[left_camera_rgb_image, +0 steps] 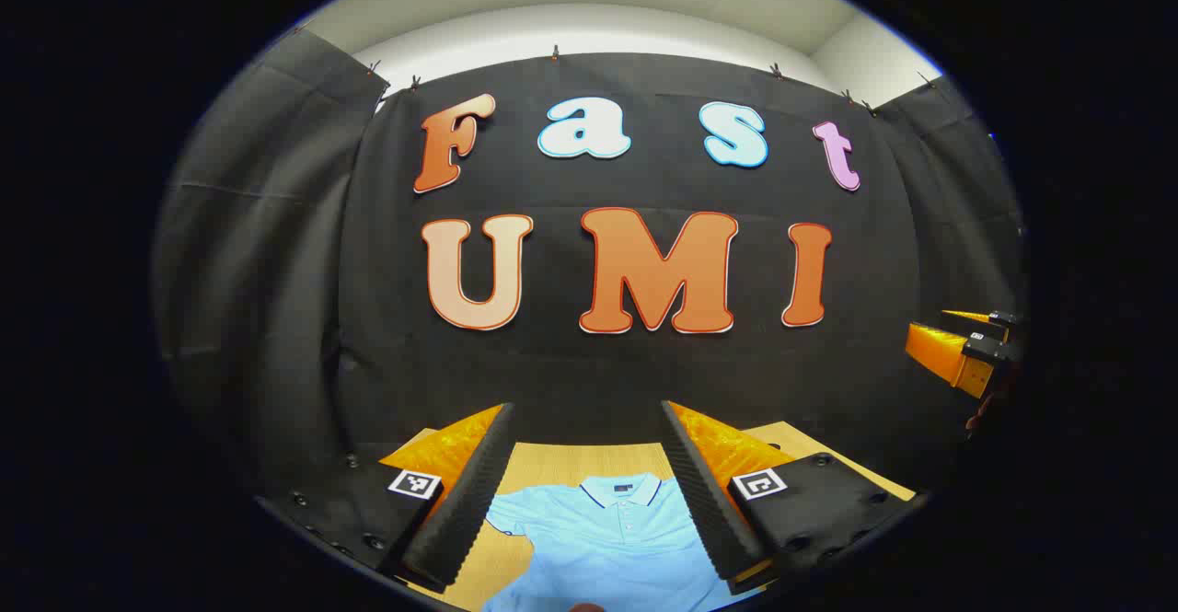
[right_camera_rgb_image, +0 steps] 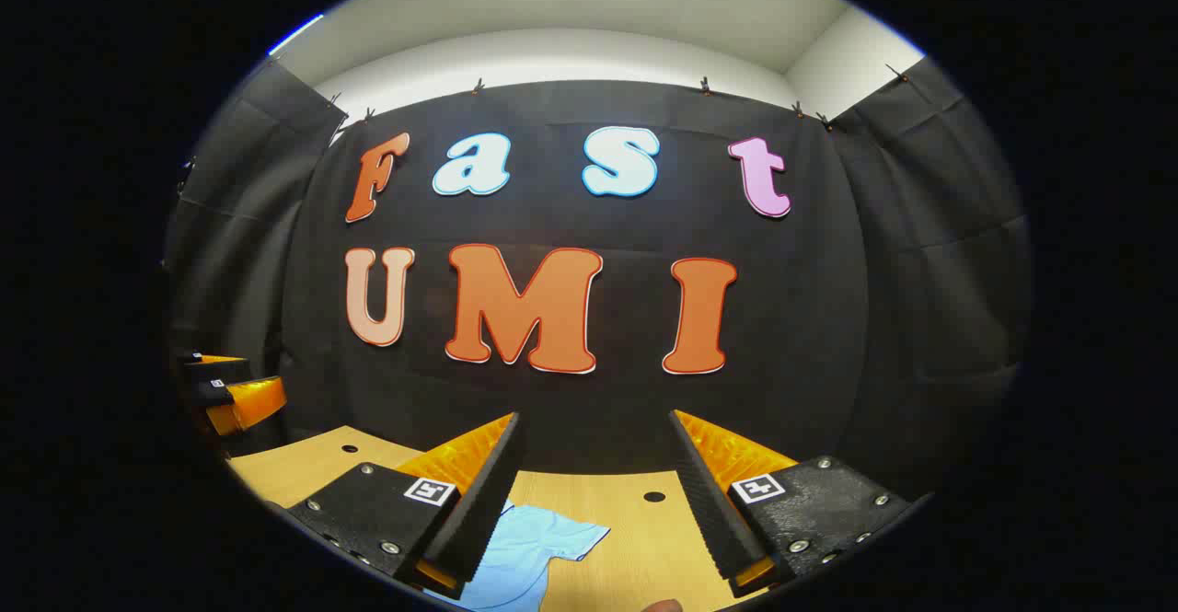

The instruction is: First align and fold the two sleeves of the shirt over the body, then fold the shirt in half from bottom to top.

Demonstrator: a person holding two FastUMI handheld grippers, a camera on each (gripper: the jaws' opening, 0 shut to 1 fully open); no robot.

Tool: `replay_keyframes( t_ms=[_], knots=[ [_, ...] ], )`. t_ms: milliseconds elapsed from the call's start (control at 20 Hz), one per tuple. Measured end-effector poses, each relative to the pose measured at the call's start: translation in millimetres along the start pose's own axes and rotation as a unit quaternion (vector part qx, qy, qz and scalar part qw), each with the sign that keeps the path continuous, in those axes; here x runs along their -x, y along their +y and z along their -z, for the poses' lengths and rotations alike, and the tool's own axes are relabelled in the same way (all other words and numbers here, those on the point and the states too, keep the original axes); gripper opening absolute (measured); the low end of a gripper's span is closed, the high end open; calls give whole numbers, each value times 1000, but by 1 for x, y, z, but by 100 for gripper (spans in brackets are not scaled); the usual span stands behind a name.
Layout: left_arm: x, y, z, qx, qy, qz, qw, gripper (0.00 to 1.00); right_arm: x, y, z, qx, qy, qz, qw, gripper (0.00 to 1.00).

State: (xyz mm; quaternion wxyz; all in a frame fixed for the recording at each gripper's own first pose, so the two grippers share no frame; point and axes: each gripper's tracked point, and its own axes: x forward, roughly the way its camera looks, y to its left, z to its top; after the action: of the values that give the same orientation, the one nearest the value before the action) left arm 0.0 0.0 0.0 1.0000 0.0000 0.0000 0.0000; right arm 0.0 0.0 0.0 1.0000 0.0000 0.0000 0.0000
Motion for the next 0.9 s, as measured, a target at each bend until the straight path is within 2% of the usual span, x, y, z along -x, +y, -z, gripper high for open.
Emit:
replay_keyframes(
  t_ms=[100, 150, 200, 250, 600, 700, 750, 900],
  knots=[
    [-2, 4, -2, -4, -3, -5, 1000, 98, 0, 7, 3, 7, 4, -7, 1000, 90],
    [-1, 3, -3, -5, -4, -3, 1000, 97, -1, 11, 4, 8, 5, -10, 1000, 93],
    [-1, 4, -4, -7, -6, -2, 1000, 99, -4, 14, 4, 8, 9, -13, 1000, 90],
    [-2, 6, -6, -9, -8, -3, 1000, 97, -6, 19, 6, 6, 12, -17, 1000, 94],
    [-4, 25, -5, -14, -14, 7, 1000, 99, -18, 48, 10, 0, 24, -25, 999, 93],
    [-5, 30, -3, -17, -14, 15, 1000, 99, -20, 53, 13, 4, 27, -19, 999, 97],
    [-5, 32, -3, -17, -16, 19, 1000, 99, -22, 56, 14, 7, 28, -14, 999, 94],
    [-5, 38, -2, -25, -22, 30, 999, 99, -25, 57, 22, 13, 39, 1, 999, 93]
  ],
)
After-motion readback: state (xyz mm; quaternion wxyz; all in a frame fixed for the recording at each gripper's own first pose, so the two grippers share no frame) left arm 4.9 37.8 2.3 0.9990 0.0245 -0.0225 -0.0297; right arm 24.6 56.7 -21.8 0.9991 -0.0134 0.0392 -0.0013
